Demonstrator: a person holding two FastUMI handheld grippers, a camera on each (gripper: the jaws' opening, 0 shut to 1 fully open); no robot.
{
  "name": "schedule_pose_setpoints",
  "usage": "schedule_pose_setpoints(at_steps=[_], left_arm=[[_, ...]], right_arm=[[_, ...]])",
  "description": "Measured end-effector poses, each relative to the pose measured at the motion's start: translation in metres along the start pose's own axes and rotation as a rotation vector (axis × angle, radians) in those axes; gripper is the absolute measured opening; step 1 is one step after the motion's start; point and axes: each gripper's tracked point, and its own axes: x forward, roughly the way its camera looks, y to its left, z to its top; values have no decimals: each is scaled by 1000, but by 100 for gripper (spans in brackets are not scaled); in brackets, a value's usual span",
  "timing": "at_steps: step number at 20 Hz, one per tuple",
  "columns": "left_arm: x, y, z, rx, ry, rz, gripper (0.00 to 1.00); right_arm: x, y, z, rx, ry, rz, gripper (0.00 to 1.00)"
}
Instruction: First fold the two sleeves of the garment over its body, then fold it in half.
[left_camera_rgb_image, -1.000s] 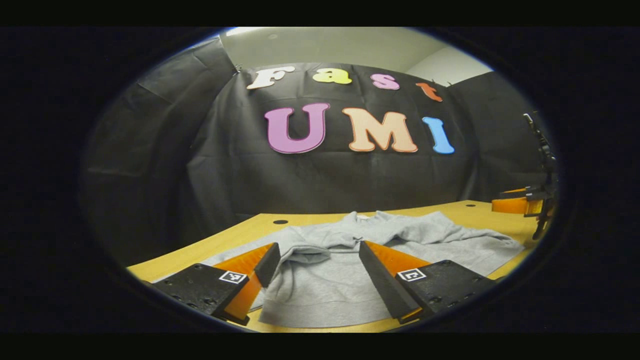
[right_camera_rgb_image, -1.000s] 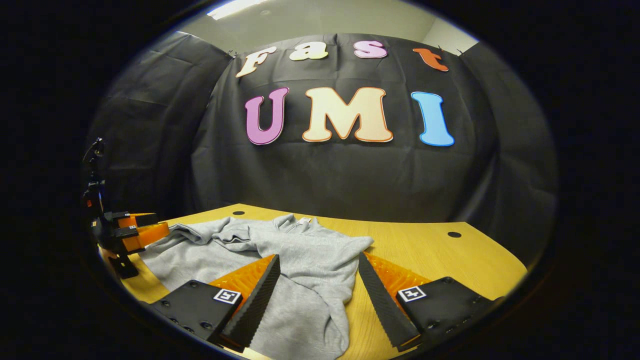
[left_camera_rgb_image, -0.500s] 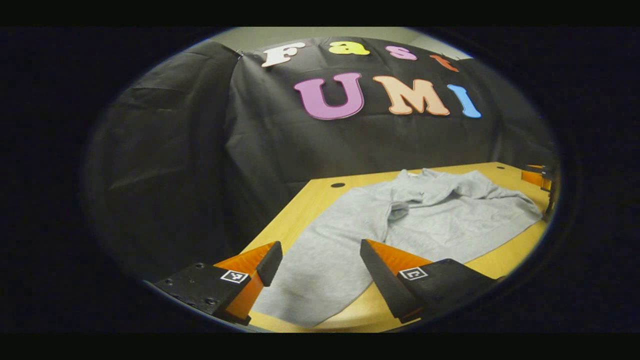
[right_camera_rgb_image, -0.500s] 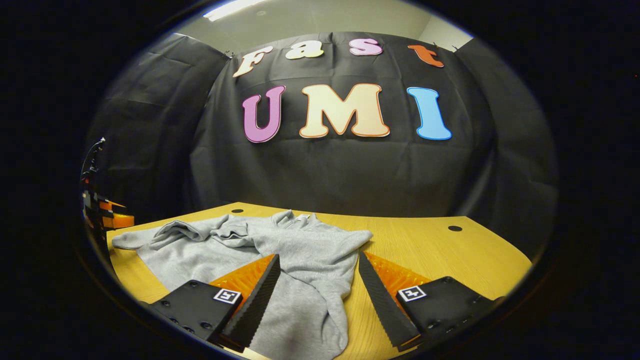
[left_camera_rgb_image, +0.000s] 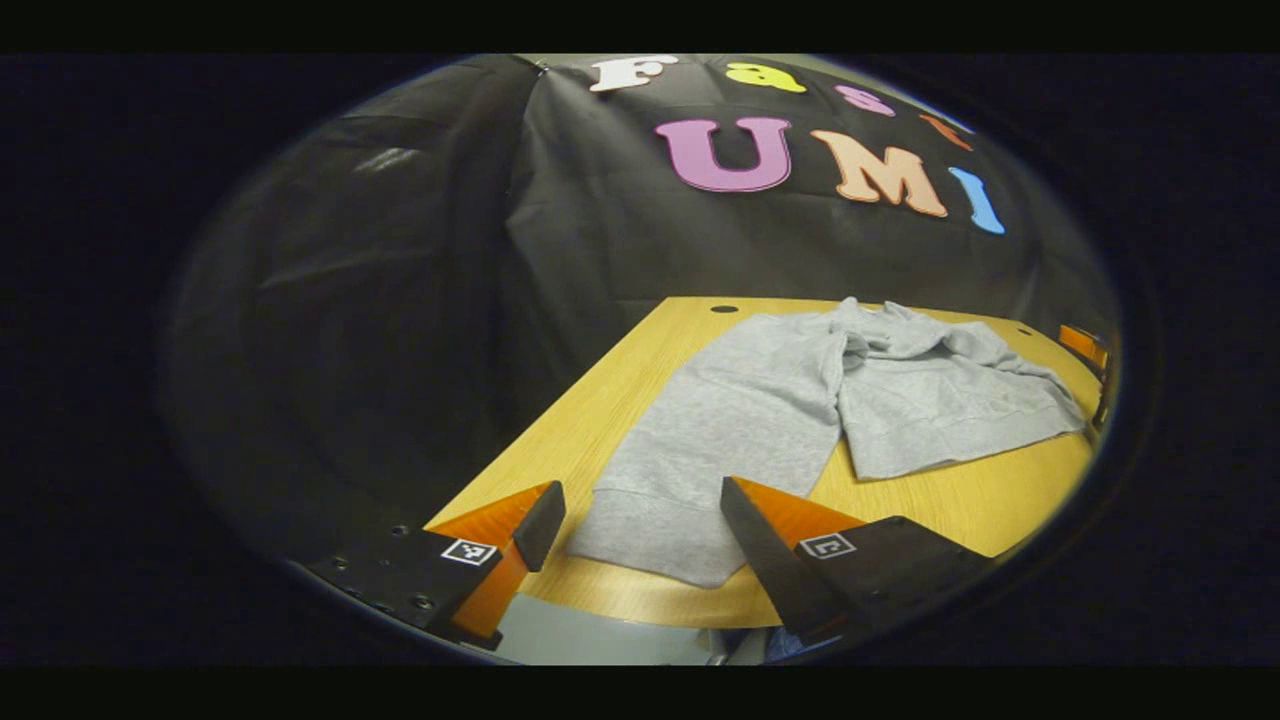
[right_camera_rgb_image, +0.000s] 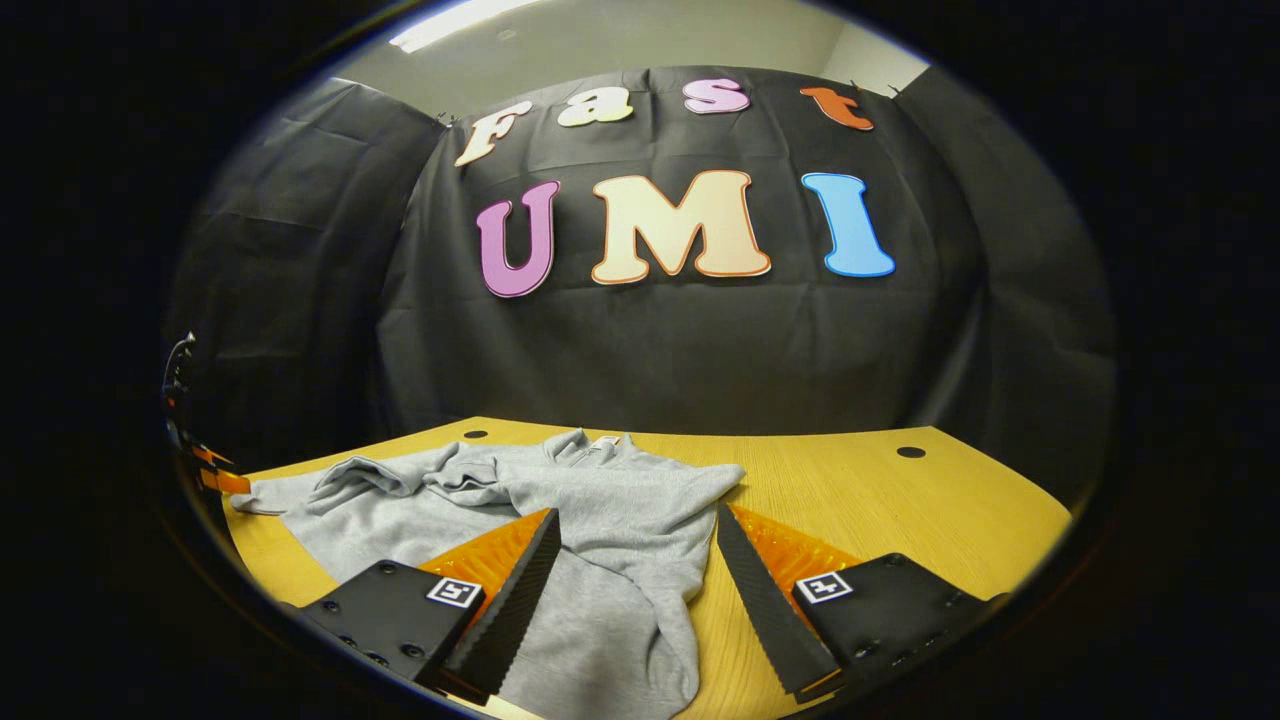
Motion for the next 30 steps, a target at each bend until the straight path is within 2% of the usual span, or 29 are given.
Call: schedule_pose_setpoints(at_steps=[6, 7, 8, 11, 14, 17, 18, 19, 22, 26, 30], left_arm=[[-1, -4, -13, -37, 35, -16, 93], [0, -4, -14, -38, 42, -19, 89], [1, -6, -14, -38, 42, -28, 93], [0, -5, -14, -45, 35, -31, 94], [-2, -10, -15, -56, 16, -48, 90], [-4, -16, -15, -57, 14, -56, 51], [-4, -19, -16, -59, 14, -62, 46], [-5, -20, -16, -58, 16, -64, 34], [-5, -24, -14, -45, -7, -69, 14], [-5, -25, -13, -65, -11, -57, 3], [-6, -25, -6, -82, -7, -49, 4]], right_arm=[[1, -3, -5, 5, 17, -3, 98], [2, -3, -5, 4, 19, -3, 98], [2, -3, -7, 1, 22, -2, 98], [4, 0, -10, 1, 35, 4, 98], [4, 3, -12, 7, 39, 11, 98], [4, 5, -10, 10, 38, 17, 98], [3, 6, -11, 12, 38, 19, 98], [3, 5, -10, 14, 38, 21, 98], [2, 5, -8, 17, 34, 21, 98], [1, 6, -5, 20, 26, 25, 98], [2, 6, -6, 18, 31, 25, 97]])
